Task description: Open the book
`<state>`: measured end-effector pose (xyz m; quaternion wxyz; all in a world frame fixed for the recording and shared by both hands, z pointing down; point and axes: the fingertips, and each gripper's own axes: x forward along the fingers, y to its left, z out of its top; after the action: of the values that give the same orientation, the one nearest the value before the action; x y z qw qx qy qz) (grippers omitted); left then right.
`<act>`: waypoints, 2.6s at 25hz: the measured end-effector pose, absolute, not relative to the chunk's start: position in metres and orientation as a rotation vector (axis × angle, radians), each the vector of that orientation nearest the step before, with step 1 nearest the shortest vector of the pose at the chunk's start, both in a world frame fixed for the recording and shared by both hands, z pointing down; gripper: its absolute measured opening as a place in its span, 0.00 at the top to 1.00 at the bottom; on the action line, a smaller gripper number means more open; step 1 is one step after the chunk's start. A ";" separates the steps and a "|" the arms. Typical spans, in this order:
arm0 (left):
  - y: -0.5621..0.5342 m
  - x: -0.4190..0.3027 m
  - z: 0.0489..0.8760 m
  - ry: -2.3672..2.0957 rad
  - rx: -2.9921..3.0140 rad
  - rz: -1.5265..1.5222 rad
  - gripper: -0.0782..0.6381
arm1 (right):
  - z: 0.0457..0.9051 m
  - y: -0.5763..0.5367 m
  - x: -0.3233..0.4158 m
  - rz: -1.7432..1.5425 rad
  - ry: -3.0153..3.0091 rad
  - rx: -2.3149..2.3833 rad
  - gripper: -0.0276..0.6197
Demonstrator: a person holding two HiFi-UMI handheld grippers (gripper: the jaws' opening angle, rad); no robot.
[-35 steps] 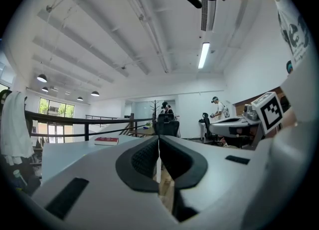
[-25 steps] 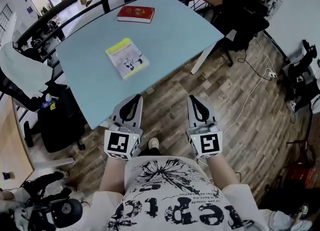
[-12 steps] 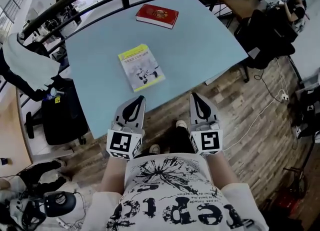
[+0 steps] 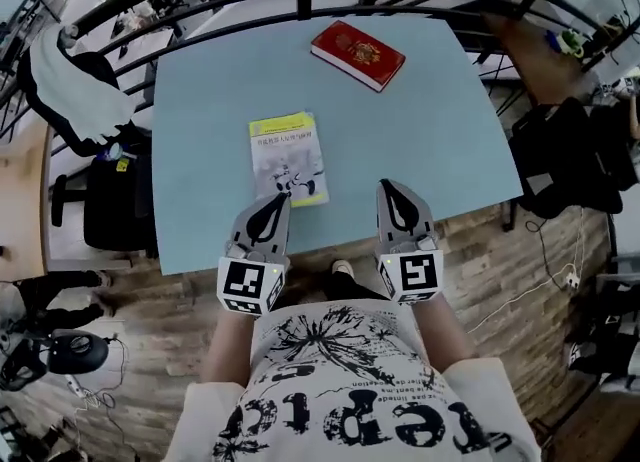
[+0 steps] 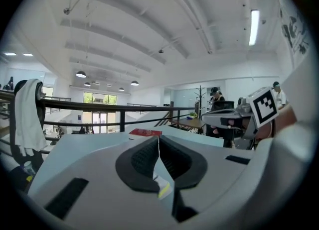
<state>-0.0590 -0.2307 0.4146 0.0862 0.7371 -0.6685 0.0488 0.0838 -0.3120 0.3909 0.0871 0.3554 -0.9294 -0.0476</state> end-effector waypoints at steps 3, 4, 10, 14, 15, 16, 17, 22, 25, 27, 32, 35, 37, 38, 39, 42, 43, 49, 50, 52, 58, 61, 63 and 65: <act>-0.251 -0.056 0.429 -2.068 2.083 0.213 0.86 | 0.400 -0.339 0.079 -0.142 -2.798 0.926 0.94; -0.256 -0.054 0.436 -2.085 2.052 0.240 0.86 | 0.404 -0.347 0.078 -0.140 -2.806 0.892 0.94; -0.276 -0.040 0.500 -2.021 1.899 0.282 0.86 | 0.431 -0.372 0.070 -0.101 -2.821 0.716 0.94; -0.285 -0.025 0.550 -1.947 1.827 0.349 0.72 | 0.448 -0.378 0.069 -0.083 -2.816 0.629 0.94; -0.288 -0.021 0.561 -1.933 1.815 0.361 0.70 | 0.453 -0.380 0.070 -0.075 -2.811 0.617 0.94; -0.291 -0.019 0.571 -1.922 1.805 0.374 0.68 | 0.458 -0.382 0.071 -0.067 -2.805 0.607 0.94; -0.294 -0.017 0.581 -1.912 1.796 0.390 0.67 | 0.462 -0.384 0.072 -0.060 -2.799 0.600 0.94; -0.312 -0.010 0.612 -1.864 1.792 0.466 0.62 | 0.479 -0.396 0.076 -0.034 -2.783 0.596 0.94; -0.319 -0.011 0.627 -1.849 1.782 0.526 0.62 | 0.487 -0.399 0.078 -0.024 -2.772 0.596 0.94; -0.321 -0.014 0.637 -1.842 1.770 0.564 0.63 | 0.490 -0.402 0.078 -0.021 -2.768 0.599 0.94; -0.321 -0.020 0.643 -1.858 1.754 0.601 0.81 | 0.489 -0.408 0.077 -0.021 -2.768 0.605 0.94; -0.321 -0.023 0.635 -1.866 1.752 0.566 0.84 | 0.486 -0.412 0.076 -0.013 -2.767 0.615 0.94; -0.320 -0.026 0.628 -1.869 1.753 0.532 0.85 | 0.483 -0.411 0.074 -0.015 -2.771 0.616 0.94; -0.319 -0.028 0.624 -1.873 1.755 0.513 0.85 | 0.481 -0.409 0.072 -0.019 -2.774 0.613 0.94; -0.318 -0.030 0.618 -1.878 1.758 0.495 0.85 | 0.479 -0.407 0.070 -0.024 -2.776 0.610 0.94; -0.315 -0.038 0.598 -1.901 1.783 0.445 0.85 | 0.472 -0.398 0.061 -0.027 -2.778 0.600 0.94; -0.313 -0.041 0.592 -1.904 1.789 0.424 0.86 | 0.470 -0.395 0.057 -0.029 -2.779 0.598 0.94; -0.289 -0.078 0.547 -1.933 1.817 0.182 0.86 | 0.453 -0.362 0.027 -0.036 -2.786 0.614 0.94; -0.283 -0.087 0.540 -1.945 1.821 0.166 0.86 | 0.450 -0.356 0.021 -0.032 -2.787 0.620 0.94; -0.271 -0.104 0.529 -1.970 1.828 0.152 0.86 | 0.446 -0.342 0.009 -0.035 -2.791 0.621 0.94; -0.230 -0.159 0.509 -2.065 1.814 0.120 0.86 | 0.441 -0.302 -0.032 -0.039 -2.797 0.621 0.94; -0.210 -0.186 0.511 -2.097 1.786 0.131 0.86 | 0.442 -0.284 -0.052 -0.038 -2.789 0.621 0.94; -0.198 -0.204 0.515 -2.115 1.760 0.149 0.85 | 0.445 -0.273 -0.064 -0.036 -2.784 0.617 0.94; -0.188 -0.222 0.521 -2.135 1.728 0.170 0.85 | 0.448 -0.266 -0.076 -0.036 -2.778 0.614 0.94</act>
<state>-0.2224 -0.1876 0.5214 0.1938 0.6160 -0.7611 0.0607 -0.0755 -0.2661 0.4478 0.1478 0.2135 -0.9656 -0.0124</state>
